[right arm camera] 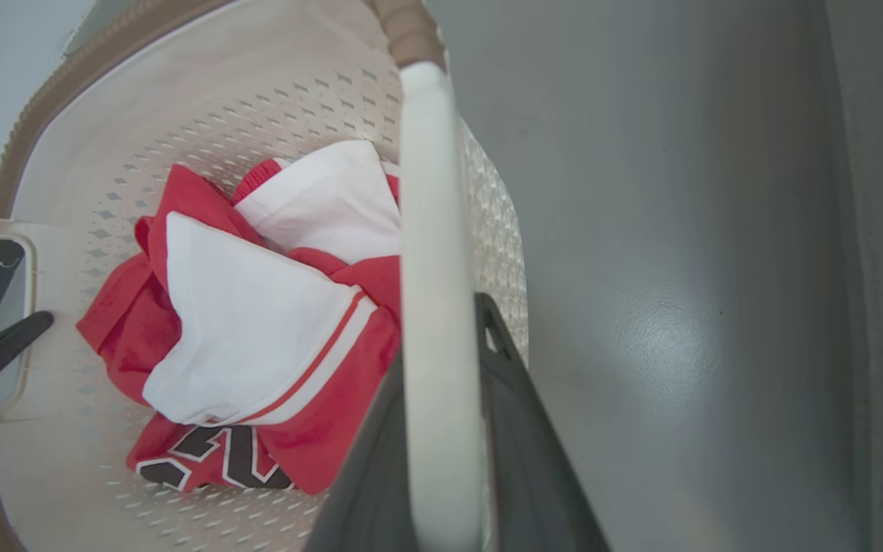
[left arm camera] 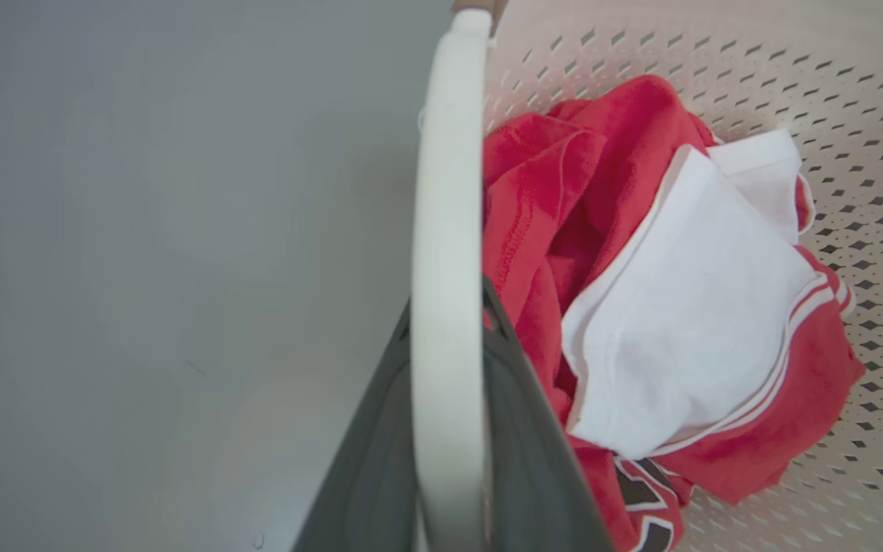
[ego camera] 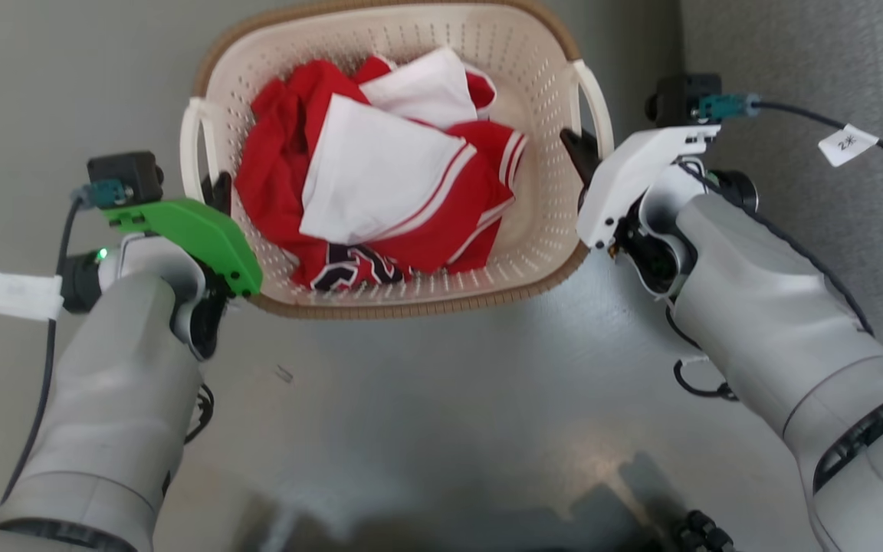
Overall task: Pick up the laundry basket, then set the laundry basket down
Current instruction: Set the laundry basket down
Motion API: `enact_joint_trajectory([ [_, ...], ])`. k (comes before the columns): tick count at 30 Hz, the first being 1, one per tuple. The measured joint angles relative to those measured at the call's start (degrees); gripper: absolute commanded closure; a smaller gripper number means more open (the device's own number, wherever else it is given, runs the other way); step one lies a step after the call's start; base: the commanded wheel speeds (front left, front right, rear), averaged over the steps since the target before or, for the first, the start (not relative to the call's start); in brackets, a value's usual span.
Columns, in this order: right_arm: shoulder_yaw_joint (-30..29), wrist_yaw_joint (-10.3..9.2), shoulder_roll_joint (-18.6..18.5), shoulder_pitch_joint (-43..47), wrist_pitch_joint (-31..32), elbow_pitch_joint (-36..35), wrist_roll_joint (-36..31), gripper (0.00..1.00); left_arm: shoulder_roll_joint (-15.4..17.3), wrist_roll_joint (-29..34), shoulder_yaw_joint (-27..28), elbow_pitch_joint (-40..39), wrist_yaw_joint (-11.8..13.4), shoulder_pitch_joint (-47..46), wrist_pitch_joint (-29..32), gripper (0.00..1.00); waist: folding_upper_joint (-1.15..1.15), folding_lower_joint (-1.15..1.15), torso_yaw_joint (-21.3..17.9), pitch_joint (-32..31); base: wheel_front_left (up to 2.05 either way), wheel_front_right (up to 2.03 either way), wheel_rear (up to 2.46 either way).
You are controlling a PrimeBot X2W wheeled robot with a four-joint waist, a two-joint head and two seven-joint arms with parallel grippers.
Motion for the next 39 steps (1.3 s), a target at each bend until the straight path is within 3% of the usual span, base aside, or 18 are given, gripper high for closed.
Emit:
enact_joint_trajectory([
  [25, -0.78, 0.34, -0.45, -12.29, -5.91, 2.43, -2.01, 1.0, 0.12, 2.13, 0.34, -1.21, 1.98, -11.98, -3.92, 1.0, 0.0, 0.0, 1.69, 16.26, 0.0, 0.0, 0.0],
  [39, -1.09, 1.01, -0.29, -14.68, -8.09, 3.68, -2.26, 1.0, 0.02, 2.85, 0.48, -0.57, 1.99, -14.56, -5.69, 1.0, 0.0, 0.0, 2.19, 20.74, 0.0, 0.0, 0.0],
])
